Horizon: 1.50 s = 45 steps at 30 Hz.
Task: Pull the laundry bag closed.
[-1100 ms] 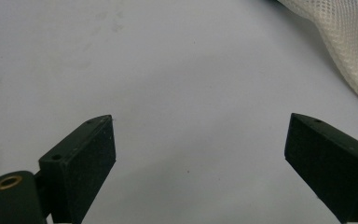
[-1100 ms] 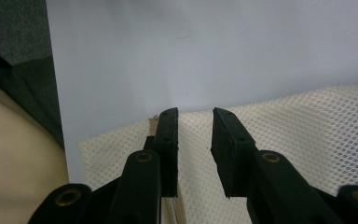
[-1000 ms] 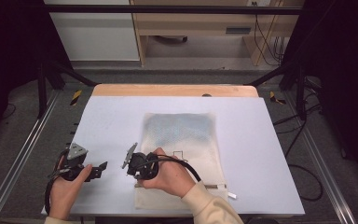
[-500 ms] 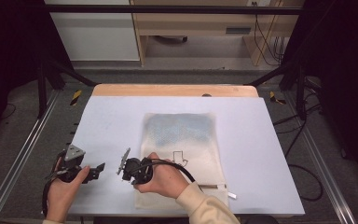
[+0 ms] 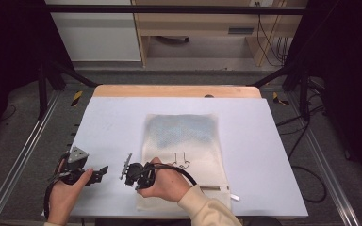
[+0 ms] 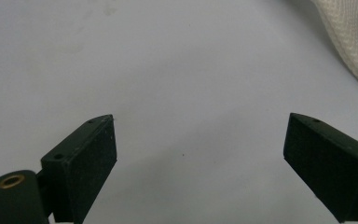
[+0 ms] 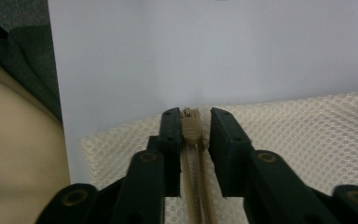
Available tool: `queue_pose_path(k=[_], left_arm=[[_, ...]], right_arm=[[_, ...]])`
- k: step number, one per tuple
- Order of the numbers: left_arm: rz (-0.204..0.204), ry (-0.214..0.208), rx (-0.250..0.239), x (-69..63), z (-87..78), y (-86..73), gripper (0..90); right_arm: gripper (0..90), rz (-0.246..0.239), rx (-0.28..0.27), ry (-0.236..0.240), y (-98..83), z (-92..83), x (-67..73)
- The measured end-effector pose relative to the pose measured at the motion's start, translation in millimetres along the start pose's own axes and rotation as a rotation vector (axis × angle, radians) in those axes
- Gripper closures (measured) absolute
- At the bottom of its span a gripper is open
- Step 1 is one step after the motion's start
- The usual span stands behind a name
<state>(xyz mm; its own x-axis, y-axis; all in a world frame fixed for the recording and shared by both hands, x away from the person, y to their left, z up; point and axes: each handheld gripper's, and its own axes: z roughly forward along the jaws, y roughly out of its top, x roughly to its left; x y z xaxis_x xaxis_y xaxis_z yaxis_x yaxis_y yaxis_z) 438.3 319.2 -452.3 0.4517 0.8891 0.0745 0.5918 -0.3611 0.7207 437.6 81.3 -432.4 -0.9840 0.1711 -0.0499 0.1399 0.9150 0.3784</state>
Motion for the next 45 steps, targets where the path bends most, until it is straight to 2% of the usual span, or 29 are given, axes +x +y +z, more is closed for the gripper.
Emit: queue_pose_path(k=[1,4,7,9,12,13,15,18,20,23,26,30,35,41,45], left_arm=[[-0.004,-0.007,-0.004,-0.2,0.3,-0.1,9.3],[-0.009,-0.017,-0.012,-2.8,-2.8,-0.4,9.3],[0.009,-0.024,0.003,-7.0,-6.5,-2.9,9.3],[0.005,-0.047,0.005,-10.7,-9.5,-5.6,9.6],[0.013,-0.057,0.008,-14.2,-12.9,-7.2,9.5],[0.007,-0.078,0.008,-17.4,-14.9,-7.7,9.5],[0.002,-0.093,0.001,-21.8,-16.5,-9.4,8.5],[0.023,-0.103,0.007,-31.4,-19.1,-13.5,6.5],[0.015,-0.139,-0.001,-36.9,-21.9,-16.3,6.5],[0.033,-0.149,0.032,-45.2,-25.8,-18.3,7.3],[0.018,-0.183,0.024,-52.9,-25.6,-18.4,7.6],[0.051,-0.219,0.007,-67.3,-24.3,-13.9,7.8],[0.088,-0.256,0.016,-84.7,-18.6,-11.9,8.3],[0.08,-0.313,-0.01,-99.1,-13.0,-7.6,8.4],[0.094,-0.318,-0.008,-106.2,-10.3,-5.7,8.7]], right_arm=[[81.0,0.007,-0.001,0.006,-0.9,1.2,-1.1],[81.6,0.016,-0.009,0.035,-2.9,0.8,-3.7],[81.7,0.022,-0.035,0.039,-3.9,-4.0,-4.9],[81.8,0.022,-0.048,0.04,-4.6,-8.1,-4.9],[81.8,0.015,-0.061,0.042,-4.4,-11.8,-5.2],[81.8,0.02,-0.069,0.042,-4.5,-13.0,-5.1],[81.8,0.023,-0.079,0.045,-5.0,-15.5,-5.8],[81.8,0.031,-0.092,0.046,-6.3,-20.1,-6.8],[81.8,0.035,-0.102,0.049,-6.9,-22.2,-8.1],[81.8,0.037,-0.111,0.049,-8.4,-24.6,-9.3],[81.8,0.037,-0.118,0.046,-9.0,-25.8,-9.2],[81.8,0.032,-0.121,0.046,-9.3,-25.8,-9.4],[81.8,0.029,-0.123,0.05,-10.2,-25.5,-9.5],[81.8,0.032,-0.138,0.054,-11.4,-26.9,-10.1],[81.8,0.026,-0.136,0.056,-12.0,-26.6,-10.4]])
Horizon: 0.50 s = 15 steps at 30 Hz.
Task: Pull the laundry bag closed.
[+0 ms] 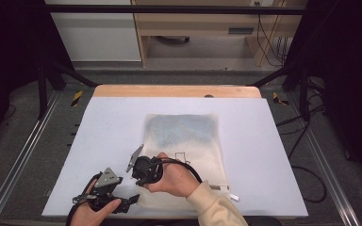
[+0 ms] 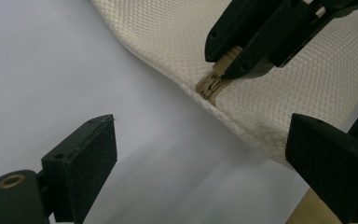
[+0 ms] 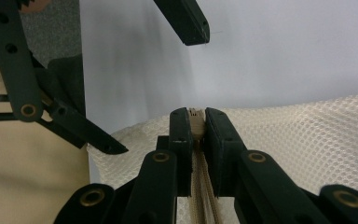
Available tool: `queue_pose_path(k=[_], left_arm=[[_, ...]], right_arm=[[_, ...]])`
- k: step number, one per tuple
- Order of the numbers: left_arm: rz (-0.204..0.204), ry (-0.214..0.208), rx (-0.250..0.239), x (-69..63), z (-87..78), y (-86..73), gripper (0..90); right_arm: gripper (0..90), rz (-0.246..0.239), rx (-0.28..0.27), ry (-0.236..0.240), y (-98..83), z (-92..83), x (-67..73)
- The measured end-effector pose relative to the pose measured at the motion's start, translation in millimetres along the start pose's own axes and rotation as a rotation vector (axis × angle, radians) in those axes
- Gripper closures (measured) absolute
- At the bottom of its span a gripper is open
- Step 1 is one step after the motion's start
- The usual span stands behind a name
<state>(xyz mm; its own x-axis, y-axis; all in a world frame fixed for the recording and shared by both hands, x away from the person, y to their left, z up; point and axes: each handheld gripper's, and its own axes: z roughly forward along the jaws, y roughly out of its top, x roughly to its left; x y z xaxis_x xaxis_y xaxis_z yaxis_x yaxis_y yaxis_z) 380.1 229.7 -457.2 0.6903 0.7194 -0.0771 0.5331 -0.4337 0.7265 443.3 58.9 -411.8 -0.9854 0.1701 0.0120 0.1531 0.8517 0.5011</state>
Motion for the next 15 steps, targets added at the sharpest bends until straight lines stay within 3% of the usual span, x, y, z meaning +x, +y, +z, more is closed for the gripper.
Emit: queue_pose_path(k=[7,15], left_arm=[[-0.027,-0.023,-0.039,-0.6,-1.3,2.9,12.3],[-0.043,-0.047,-0.035,-5.7,9.3,6.3,14.3]], right_arm=[[81.7,0.002,0.004,0.001,-0.8,1.2,0.0],[81.8,0.0,0.001,-0.005,-0.4,0.2,0.5]])
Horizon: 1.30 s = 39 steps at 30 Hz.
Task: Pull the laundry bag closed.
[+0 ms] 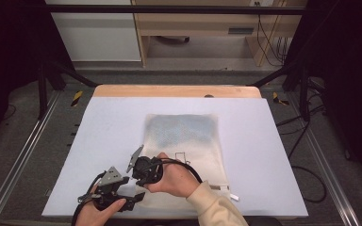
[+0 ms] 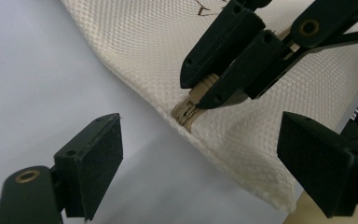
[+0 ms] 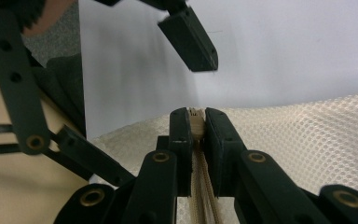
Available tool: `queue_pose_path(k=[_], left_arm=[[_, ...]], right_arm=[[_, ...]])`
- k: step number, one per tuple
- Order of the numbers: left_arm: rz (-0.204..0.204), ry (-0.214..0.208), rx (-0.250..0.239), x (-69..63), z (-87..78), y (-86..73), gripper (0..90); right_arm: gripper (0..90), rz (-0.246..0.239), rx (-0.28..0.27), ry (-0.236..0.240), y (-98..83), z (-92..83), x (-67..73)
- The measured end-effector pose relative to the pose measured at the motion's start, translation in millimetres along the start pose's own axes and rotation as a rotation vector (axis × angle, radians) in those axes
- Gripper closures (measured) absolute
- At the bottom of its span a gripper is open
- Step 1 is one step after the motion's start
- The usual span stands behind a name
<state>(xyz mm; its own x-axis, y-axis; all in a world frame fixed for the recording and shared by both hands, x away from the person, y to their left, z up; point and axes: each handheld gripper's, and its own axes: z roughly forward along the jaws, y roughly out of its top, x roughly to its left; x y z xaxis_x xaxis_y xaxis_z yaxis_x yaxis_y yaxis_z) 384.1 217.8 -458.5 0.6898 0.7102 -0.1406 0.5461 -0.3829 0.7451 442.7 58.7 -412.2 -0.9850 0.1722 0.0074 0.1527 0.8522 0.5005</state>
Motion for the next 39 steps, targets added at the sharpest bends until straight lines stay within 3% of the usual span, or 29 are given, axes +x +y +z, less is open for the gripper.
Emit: queue_pose_path(k=[5,8,18,25,31,39], left_arm=[[-0.019,0.007,0.01,0.6,10.0,-1.0,21.1],[-0.045,-0.031,0.01,1.5,14.6,-1.1,27.8],[-0.072,-0.126,-0.002,1.8,15.5,-1.2,40.2],[-0.087,-0.16,-0.02,8.4,22.4,2.0,40.0],[-0.036,-0.16,-0.017,6.2,28.9,5.4,34.6],[-0.057,-0.195,-0.029,12.1,30.6,5.0,39.0]], right_arm=[[81.8,-0.006,-0.006,-0.003,-0.4,-2.2,-1.2],[81.8,-0.005,-0.008,-0.006,0.1,-4.4,-0.9],[81.8,-0.005,-0.019,-0.006,0.1,-7.4,-1.2],[81.8,-0.008,-0.024,-0.007,0.4,-9.9,-1.6],[81.9,-0.006,-0.028,-0.005,0.8,-9.8,-0.8],[81.8,0.001,-0.029,-0.005,0.4,-10.6,-1.7]])
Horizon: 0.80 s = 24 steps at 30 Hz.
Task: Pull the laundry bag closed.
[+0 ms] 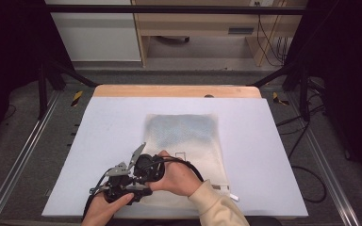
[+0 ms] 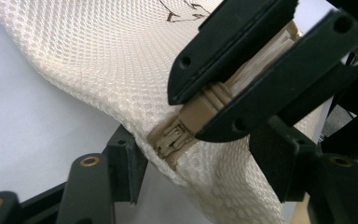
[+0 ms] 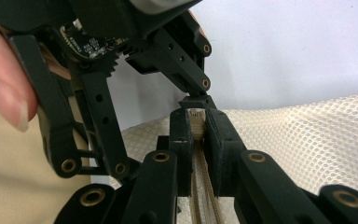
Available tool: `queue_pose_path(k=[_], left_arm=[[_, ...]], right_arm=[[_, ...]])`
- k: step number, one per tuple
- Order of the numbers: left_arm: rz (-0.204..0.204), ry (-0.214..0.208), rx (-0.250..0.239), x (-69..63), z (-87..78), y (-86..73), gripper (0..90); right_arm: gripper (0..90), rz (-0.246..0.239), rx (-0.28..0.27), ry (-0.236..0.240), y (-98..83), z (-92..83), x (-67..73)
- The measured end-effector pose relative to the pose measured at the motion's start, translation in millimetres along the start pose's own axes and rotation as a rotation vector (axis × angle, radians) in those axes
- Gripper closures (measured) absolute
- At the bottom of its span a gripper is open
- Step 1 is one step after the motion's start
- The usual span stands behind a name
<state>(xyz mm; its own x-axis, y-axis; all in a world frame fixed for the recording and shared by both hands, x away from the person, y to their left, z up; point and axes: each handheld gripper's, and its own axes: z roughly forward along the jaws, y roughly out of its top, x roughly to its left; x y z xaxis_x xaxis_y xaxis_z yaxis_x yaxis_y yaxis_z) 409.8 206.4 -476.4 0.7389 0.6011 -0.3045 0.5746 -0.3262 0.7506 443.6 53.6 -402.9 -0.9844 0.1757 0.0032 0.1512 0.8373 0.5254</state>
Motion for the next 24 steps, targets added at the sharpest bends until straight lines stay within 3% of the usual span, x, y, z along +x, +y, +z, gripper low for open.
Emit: queue_pose_path(k=[9,17,24], left_arm=[[-0.001,-0.003,0.01,3.2,-0.3,-1.1,48.9],[0.011,0.006,0.005,4.3,0.5,-1.2,51.9],[-0.024,-0.022,0.006,6.6,1.1,-2.7,57.0]], right_arm=[[81.9,-0.003,0.003,-0.001,0.1,0.5,0.8],[81.9,-0.004,0.0,-0.005,-0.1,0.2,0.3],[81.9,-0.002,-0.004,-0.007,-0.9,-0.3,0.5]])
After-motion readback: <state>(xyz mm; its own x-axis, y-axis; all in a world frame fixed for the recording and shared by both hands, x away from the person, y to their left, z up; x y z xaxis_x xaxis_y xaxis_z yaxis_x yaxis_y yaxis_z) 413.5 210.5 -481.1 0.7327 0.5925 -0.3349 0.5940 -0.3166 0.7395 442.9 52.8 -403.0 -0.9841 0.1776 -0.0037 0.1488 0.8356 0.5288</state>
